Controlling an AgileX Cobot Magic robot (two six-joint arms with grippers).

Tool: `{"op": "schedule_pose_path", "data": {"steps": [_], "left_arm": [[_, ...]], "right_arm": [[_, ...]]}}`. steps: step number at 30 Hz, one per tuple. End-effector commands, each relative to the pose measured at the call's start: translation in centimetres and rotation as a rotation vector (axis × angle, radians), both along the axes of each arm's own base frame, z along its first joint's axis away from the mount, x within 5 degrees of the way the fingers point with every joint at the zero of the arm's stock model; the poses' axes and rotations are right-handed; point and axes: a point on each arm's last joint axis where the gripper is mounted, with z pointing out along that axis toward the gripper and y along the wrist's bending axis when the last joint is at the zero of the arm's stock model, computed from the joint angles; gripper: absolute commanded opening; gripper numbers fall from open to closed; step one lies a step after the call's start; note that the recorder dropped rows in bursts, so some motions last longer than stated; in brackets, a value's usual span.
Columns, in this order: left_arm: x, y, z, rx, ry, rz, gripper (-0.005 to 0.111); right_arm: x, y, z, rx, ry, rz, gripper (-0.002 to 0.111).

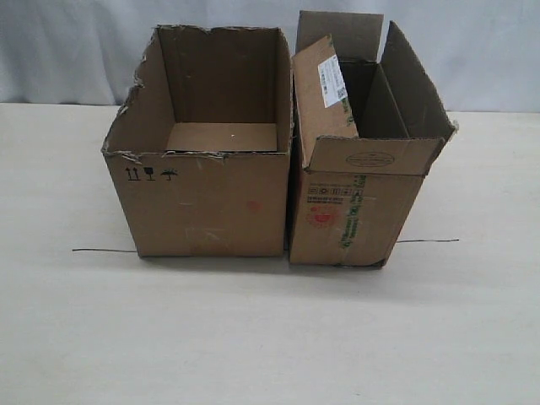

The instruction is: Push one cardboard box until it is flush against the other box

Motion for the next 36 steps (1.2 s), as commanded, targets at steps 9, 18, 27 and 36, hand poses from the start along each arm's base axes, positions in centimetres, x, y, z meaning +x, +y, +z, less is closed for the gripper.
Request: {"op": "schedule_pose_path", "data": {"steps": [9, 18, 27, 36], "left_arm": [[0.00, -0.04, 0.00, 0.007, -0.008, -0.010, 0.000], [-0.02, -0.39, 0.00, 0.006, -0.007, -0.074, 0.000], [-0.02, -0.39, 0.00, 0.006, -0.007, -0.074, 0.000], [-0.01, -0.39, 0.01, 0.006, -0.008, -0.074, 0.000]], "right_arm": [[-0.01, 0.00, -0.05, -0.004, -0.004, 0.002, 0.005], [-0.01, 0.00, -0.05, -0.004, -0.004, 0.002, 0.005], [-0.01, 0.00, -0.05, -0.004, -0.004, 0.002, 0.005], [-0.01, 0.00, -0.05, -0.004, -0.004, 0.002, 0.005]]}}
